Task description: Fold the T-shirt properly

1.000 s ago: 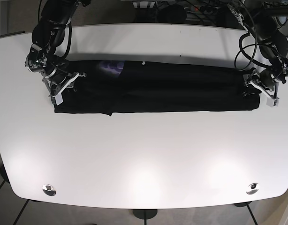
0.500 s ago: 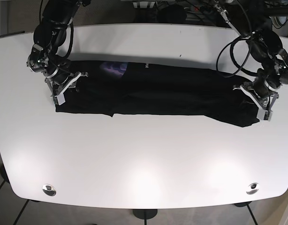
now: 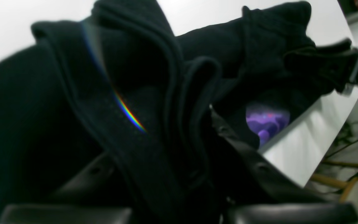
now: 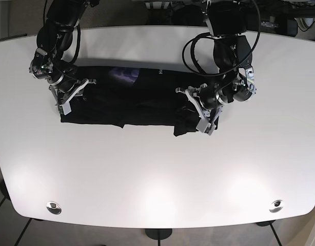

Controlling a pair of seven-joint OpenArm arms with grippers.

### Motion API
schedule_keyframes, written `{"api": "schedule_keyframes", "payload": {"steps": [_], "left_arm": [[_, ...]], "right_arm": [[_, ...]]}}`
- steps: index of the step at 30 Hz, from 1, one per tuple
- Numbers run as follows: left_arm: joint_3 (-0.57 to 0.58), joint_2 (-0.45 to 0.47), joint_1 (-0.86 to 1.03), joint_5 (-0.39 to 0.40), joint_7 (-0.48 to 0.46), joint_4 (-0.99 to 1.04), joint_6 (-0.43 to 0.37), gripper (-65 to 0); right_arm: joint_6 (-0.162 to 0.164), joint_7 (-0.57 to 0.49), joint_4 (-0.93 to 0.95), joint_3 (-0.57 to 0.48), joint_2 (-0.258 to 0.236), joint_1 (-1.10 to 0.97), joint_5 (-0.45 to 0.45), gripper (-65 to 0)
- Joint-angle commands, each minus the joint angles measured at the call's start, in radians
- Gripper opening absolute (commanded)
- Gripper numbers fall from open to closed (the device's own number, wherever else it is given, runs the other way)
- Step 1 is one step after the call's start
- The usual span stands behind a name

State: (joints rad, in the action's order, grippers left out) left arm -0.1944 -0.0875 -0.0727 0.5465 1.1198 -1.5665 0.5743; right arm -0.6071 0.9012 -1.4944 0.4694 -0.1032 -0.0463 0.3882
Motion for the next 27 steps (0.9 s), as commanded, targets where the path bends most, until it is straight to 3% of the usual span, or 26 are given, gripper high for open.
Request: {"api": "schedule_keyframes", "payload": {"steps": [1, 6, 8, 13, 16, 17, 20, 23, 24, 27], "left_arm": [[0.036, -0.002, -0.026, 0.027, -0.024, 0.005, -0.023, -45.8], [0.149, -0.005, -0.072, 0.03, -0.019, 0.007, -0.147, -27.4], [0.218, -0.008, -0.106, 0.031, -0.002, -0.01, -0.23, -23.7], [0.319, -0.014, -0.14, 0.159, 0.076, -0.108, -0.219, -22.9], [0.23, 0.041, -0.143, 0.185, 0.076, -0.176, -0.219, -22.9], [0.18, 0.079, -0.14, 0.188, 0.076, -0.19, -0.219, -22.9], [0.063, 0.187, -0.092, 0.188, 0.073, -0.191, -0.218, -24.4], [0.043, 0.274, -0.046, 0.183, 0.061, -0.168, -0.218, -37.8], [0.045, 0.308, -0.017, 0.188, 0.03, -0.156, -0.211, -44.0], [0.046, 0.341, 0.037, 0.18, -0.06, -0.117, -0.112, -54.0]], "right_arm": [[-0.006, 0.005, -0.016, 0.001, -0.01, 0.012, -0.004, -51.4], [-0.006, 0.005, -0.016, -0.001, -0.01, 0.012, -0.004, -51.4], [-0.006, 0.005, -0.016, -0.001, -0.01, 0.012, -0.004, -51.4], [-0.006, 0.016, -0.018, -0.001, -0.01, 0.012, -0.004, -51.4], [-0.006, 0.019, -0.11, 0.001, -0.007, 0.013, 0.004, -51.2], [-0.006, 0.035, -0.165, 0.005, 0.006, 0.013, 0.042, -50.6], [0.006, 0.12, -0.269, 0.01, -0.02, 0.019, 0.18, -49.8], [0.089, 0.154, -0.292, 0.127, -0.02, 0.027, 0.294, -32.3], [0.125, 0.155, -0.262, 0.183, -0.019, 0.029, 0.332, -21.6], [0.143, 0.164, -0.142, 0.277, -0.039, 0.032, 0.398, -6.7]]}}
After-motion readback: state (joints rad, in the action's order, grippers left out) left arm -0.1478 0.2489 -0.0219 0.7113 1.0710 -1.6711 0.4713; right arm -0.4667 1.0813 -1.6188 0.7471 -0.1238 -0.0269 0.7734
